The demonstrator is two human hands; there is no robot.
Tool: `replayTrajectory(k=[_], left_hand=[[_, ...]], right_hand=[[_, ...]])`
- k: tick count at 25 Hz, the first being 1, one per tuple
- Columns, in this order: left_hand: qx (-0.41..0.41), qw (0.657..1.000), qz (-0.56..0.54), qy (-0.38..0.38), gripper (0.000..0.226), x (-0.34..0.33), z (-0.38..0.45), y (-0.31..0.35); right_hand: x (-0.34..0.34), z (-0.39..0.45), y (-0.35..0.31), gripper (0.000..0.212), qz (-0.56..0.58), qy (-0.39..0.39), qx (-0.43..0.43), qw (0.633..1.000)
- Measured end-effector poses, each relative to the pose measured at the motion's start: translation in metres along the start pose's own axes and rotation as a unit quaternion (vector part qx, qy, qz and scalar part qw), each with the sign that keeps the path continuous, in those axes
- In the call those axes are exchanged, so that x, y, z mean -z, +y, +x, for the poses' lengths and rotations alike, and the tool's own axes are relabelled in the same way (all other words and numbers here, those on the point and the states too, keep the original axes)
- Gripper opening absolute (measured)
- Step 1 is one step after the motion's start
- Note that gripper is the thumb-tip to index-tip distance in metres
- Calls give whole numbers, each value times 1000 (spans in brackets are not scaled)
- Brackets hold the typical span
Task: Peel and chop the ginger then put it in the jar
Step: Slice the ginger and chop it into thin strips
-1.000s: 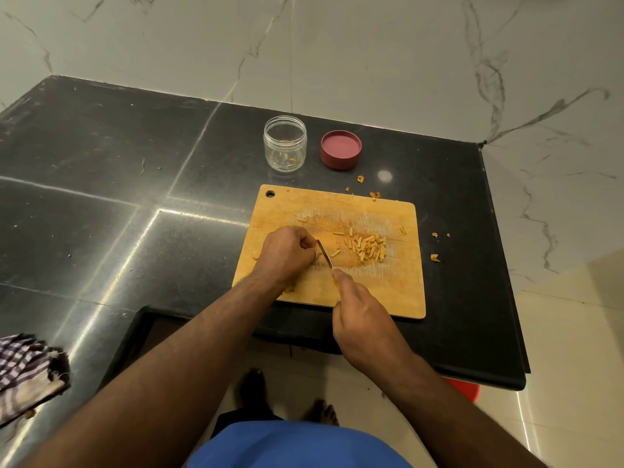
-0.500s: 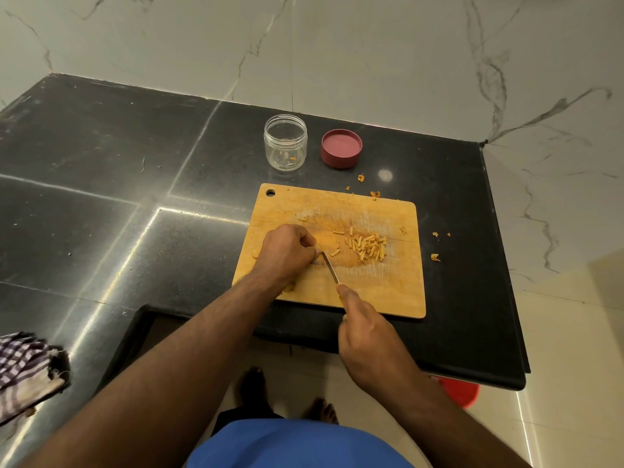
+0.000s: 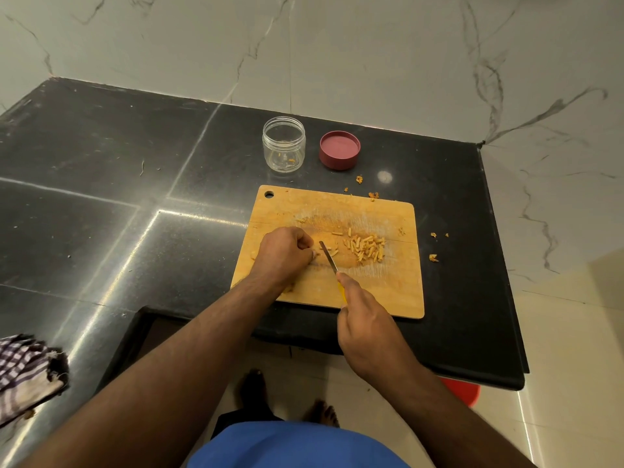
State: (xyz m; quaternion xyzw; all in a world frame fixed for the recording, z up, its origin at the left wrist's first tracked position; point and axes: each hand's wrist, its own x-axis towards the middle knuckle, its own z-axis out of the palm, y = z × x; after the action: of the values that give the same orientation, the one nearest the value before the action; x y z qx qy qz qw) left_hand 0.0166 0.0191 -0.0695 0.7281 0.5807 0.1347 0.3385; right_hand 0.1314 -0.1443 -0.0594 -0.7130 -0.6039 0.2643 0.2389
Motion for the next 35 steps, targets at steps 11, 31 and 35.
replayTrajectory(k=[11,31,35], left_hand=[[-5,1000,-8,-6,14,1,2,0],[3,1000,-6,1,19,0,-1,-1],[5,1000,-15,-7,13,2,1,-1]], right_hand=[[-4,21,-8,54,-37,-47,-18,998],[0,1,-2,54,-5,-6,6,1000],[-2,11,-4,54,-19,-29,-1,999]])
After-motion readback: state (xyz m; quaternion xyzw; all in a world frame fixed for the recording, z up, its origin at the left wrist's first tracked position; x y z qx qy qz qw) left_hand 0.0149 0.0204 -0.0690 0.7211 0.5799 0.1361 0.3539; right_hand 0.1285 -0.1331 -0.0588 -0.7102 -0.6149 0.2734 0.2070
